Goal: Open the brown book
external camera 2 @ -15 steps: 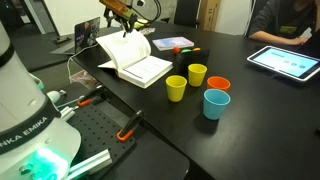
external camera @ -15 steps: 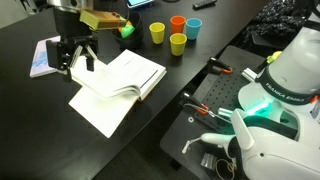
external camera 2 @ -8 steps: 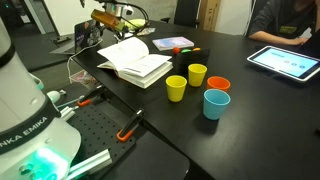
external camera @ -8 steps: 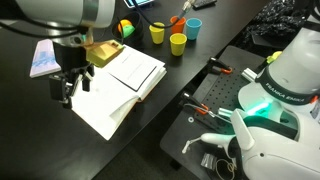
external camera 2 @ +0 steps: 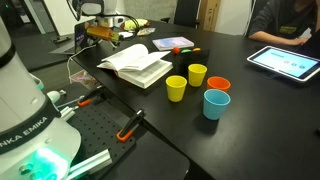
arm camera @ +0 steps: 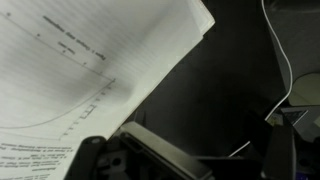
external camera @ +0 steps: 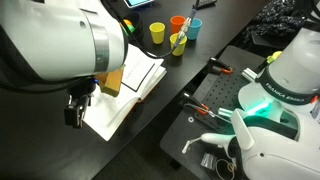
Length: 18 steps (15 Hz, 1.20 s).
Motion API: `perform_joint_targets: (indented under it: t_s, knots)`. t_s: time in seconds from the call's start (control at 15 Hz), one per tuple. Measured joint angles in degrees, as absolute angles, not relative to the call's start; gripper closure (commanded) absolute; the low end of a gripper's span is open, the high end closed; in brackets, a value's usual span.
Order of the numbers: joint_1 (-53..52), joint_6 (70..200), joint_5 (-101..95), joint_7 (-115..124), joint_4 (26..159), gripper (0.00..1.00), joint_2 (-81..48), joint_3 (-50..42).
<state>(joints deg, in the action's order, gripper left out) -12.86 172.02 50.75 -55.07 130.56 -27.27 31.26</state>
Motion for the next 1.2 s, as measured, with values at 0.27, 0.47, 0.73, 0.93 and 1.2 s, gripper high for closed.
perform_joint_targets:
  t_s: [0.27,0.47,0.73,0.93,1.2]
  knots:
    - [-13.59,171.22,40.88,-50.39,131.79,0.0,-26.11,25.91]
    - [-13.17,165.78,26.45,-39.84,133.38,0.0,-22.67,19.69]
    - [-11.22,153.17,9.51,-27.11,134.72,0.0,-16.8,13.68]
    - [-10.57,144.18,2.53,-20.48,134.99,0.0,-14.03,11.23]
    - [-10.23,140.41,-1.17,-16.62,134.81,0.0,-12.45,10.86]
